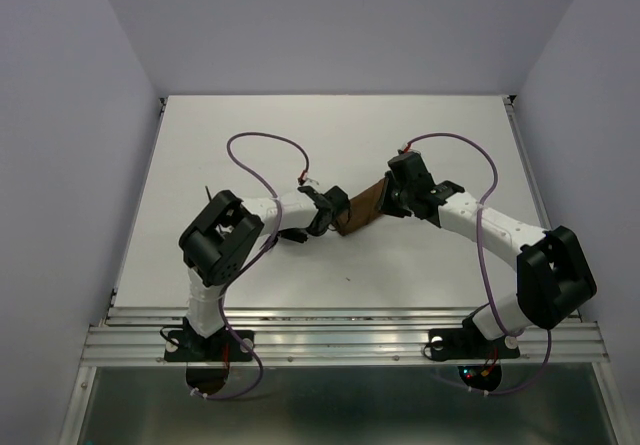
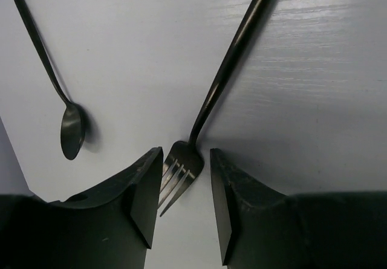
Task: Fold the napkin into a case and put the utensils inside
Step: Move the fork to the center of the board.
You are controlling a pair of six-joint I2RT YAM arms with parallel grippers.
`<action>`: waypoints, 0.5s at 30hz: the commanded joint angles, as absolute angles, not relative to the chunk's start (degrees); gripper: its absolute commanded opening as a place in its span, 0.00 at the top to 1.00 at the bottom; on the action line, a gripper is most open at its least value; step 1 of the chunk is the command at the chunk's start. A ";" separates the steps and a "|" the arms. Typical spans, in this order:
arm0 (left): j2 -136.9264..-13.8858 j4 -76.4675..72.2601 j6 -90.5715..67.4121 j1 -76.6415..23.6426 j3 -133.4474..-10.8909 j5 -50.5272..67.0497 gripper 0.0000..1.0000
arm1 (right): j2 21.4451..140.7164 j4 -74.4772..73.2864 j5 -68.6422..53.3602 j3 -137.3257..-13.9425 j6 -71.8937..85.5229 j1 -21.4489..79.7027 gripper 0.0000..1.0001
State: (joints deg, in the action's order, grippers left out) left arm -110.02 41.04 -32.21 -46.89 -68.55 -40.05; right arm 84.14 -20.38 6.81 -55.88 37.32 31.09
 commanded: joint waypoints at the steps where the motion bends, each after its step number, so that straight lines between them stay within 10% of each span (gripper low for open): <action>1: -107.32 40.43 -34.19 -46.93 -69.52 -34.99 0.50 | 82.79 -19.78 7.12 -57.13 37.44 31.03 0.75; 10: -95.80 29.80 -22.53 -37.99 -67.86 -15.42 0.50 | 81.48 -19.69 7.56 -56.34 37.44 31.03 0.75; 15: -97.03 28.57 -15.74 -34.90 -66.54 -9.85 0.27 | 79.90 -20.04 8.61 -55.46 37.18 31.03 0.74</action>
